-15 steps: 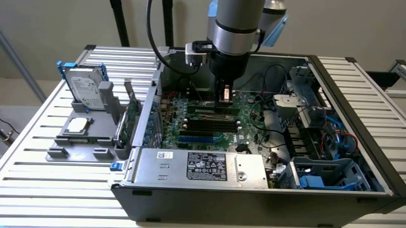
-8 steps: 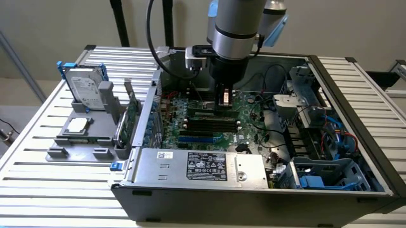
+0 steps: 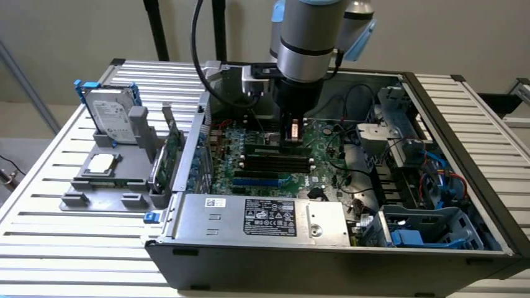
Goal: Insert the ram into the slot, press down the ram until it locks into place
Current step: 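Insert the ram into the slot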
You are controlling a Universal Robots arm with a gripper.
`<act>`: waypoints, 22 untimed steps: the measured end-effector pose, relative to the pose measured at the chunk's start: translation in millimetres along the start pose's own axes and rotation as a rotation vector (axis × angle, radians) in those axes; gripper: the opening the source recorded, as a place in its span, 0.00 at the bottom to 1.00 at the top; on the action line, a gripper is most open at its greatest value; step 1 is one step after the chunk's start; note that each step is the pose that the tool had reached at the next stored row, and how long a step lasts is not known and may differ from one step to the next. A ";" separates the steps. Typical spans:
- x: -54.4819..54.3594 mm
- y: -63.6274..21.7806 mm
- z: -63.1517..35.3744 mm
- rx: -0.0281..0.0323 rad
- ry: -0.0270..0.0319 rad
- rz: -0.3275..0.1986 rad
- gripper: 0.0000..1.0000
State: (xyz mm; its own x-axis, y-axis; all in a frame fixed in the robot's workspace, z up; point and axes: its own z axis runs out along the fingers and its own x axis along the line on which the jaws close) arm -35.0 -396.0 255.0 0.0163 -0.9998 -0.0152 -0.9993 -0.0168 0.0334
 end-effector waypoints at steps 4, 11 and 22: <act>0.0 -0.1 3.5 0.0004 -0.0001 0.000 0.13; 0.2 -0.3 8.5 0.0110 0.0001 0.000 0.13; 0.1 -0.3 10.5 0.0170 0.0081 -0.004 0.13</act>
State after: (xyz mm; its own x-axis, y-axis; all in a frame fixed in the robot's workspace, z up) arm -35.0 -395.9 244.5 0.0200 -0.9998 -0.0072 -0.9997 -0.0202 0.0164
